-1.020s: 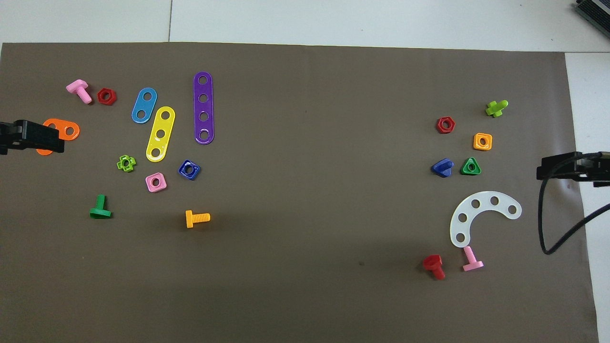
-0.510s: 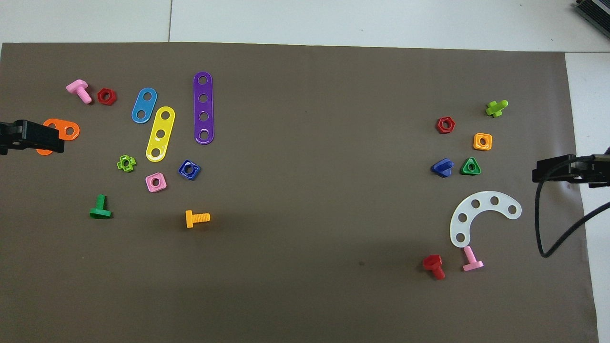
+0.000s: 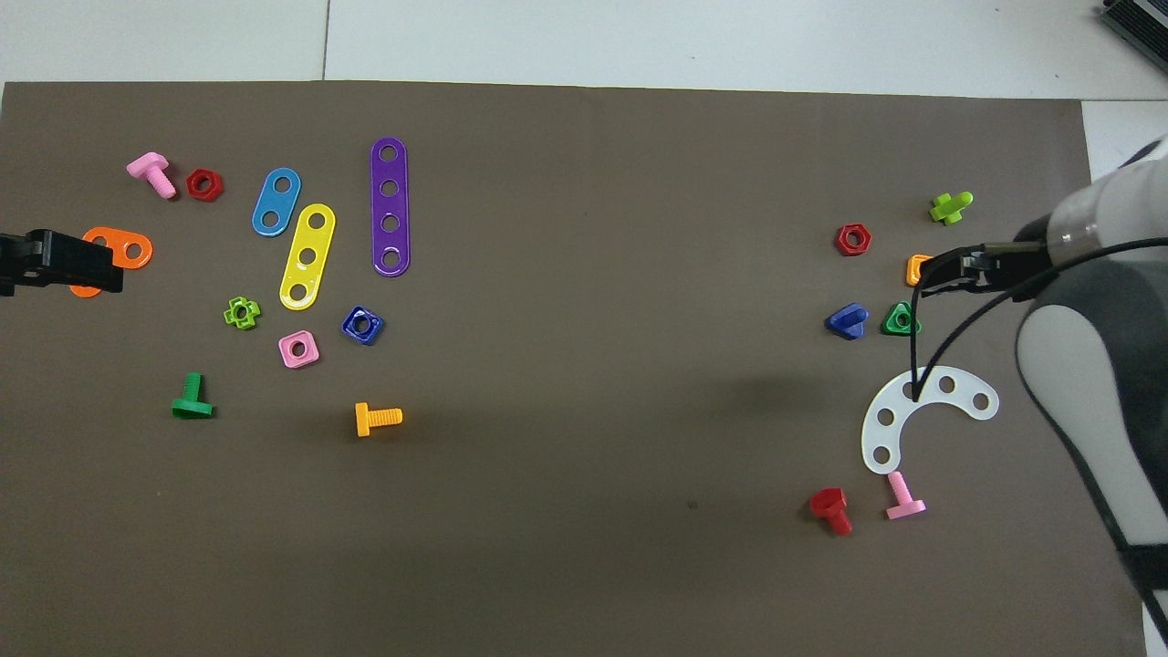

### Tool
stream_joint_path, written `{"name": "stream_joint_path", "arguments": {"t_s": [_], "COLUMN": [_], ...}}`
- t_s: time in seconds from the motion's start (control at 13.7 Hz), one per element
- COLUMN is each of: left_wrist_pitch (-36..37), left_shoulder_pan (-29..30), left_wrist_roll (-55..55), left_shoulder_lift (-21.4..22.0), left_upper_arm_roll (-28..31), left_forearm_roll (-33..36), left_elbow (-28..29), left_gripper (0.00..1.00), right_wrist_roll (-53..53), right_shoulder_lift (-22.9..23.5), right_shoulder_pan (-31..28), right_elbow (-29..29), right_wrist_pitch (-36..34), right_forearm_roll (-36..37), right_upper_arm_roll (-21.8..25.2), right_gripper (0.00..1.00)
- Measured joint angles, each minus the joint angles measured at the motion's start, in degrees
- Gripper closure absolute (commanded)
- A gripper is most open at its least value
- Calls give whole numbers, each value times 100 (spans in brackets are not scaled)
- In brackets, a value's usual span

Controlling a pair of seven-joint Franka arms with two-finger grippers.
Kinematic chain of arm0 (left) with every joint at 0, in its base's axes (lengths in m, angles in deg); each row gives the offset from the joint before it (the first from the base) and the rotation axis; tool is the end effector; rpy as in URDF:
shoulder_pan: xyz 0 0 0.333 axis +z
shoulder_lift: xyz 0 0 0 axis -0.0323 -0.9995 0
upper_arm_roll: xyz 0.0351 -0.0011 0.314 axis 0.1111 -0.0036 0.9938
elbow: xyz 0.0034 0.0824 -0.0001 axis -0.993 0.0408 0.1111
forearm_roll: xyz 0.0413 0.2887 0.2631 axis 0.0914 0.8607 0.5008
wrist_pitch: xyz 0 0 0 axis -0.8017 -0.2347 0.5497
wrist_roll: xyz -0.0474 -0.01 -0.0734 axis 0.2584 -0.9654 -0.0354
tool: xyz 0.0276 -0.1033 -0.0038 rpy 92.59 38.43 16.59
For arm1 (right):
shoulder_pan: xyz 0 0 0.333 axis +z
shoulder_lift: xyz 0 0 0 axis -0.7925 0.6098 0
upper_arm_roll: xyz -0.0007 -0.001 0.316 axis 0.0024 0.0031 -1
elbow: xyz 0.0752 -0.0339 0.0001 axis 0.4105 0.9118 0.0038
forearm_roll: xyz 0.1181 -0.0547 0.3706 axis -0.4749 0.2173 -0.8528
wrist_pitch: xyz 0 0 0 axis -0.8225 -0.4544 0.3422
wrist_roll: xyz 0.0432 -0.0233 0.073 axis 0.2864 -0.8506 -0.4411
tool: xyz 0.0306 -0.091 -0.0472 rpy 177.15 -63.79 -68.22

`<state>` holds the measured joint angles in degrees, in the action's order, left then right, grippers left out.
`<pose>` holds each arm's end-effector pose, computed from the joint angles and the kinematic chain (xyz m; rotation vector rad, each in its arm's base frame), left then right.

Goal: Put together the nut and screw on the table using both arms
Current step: 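Reach the right gripper down to the blue bolt and grasp it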

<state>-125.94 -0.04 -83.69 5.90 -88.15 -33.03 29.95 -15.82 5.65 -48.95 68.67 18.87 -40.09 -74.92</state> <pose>0.5598 -0.0071 0.6251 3.1242 -0.0477 0.0387 0.5919 0.0166 0.5090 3.1164 -0.0846 0.0041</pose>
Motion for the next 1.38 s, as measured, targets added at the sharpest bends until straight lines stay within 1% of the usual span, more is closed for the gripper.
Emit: {"name": "stream_joint_path", "arguments": {"t_s": [0.15, 0.22, 0.36, 0.44, 0.51, 0.66, 0.8, 1.02, 1.17, 1.31, 1.38], "left_wrist_pitch": [0, 0, 0, 0, 0, 0, 0, 0, 0, 0, 0], "left_shoulder_pan": [0, 0, 0, 0, 0, 0, 0, 0, 0, 0, 0], "left_wrist_roll": [0, 0, 0, 0, 0, 0, 0, 0, 0, 0, 0], "left_shoulder_lift": [0, 0, 0, 0, 0, 0, 0, 0, 0, 0, 0], "left_upper_arm_roll": [0, 0, 0, 0, 0, 0, 0, 0, 0, 0, 0], "left_forearm_roll": [0, 0, 0, 0, 0, 0, 0, 0, 0, 0, 0], "left_elbow": [0, 0, 0, 0, 0, 0, 0, 0, 0, 0, 0], "left_gripper": [0, 0, 0, 0, 0, 0, 0, 0, 0, 0, 0], "right_wrist_roll": [-16, -59, -260, -435, -606, -911, -1015, -1027, -1027, -1027, -1027], "right_shoulder_lift": [435, 594, 816, 890, 930, 945, 943, 944, 950, 989, 1021], "right_shoulder_pan": [68, 99, 157, 166, 164, 140, 133, 134, 134, 131, 126], "right_elbow": [65, 180, 628, 863, 1054, 1296, 1438, 1560, 1597, 1622, 1625], "right_wrist_pitch": [486, 798, 1543, 1796, 1936, 2066, 2259, 2420, 2595, 2614, 2622], "right_forearm_roll": [0, 0, -1, -1, 0, -1, -1, -1, -1, -1, -3], "right_upper_arm_roll": [-1, -3, -4, -4, -1, 12, 30, 29, 28, 30, 30], "right_gripper": [0, 2, 14, 17, 23, 35, 42, 43, 48, 55, 55]}}
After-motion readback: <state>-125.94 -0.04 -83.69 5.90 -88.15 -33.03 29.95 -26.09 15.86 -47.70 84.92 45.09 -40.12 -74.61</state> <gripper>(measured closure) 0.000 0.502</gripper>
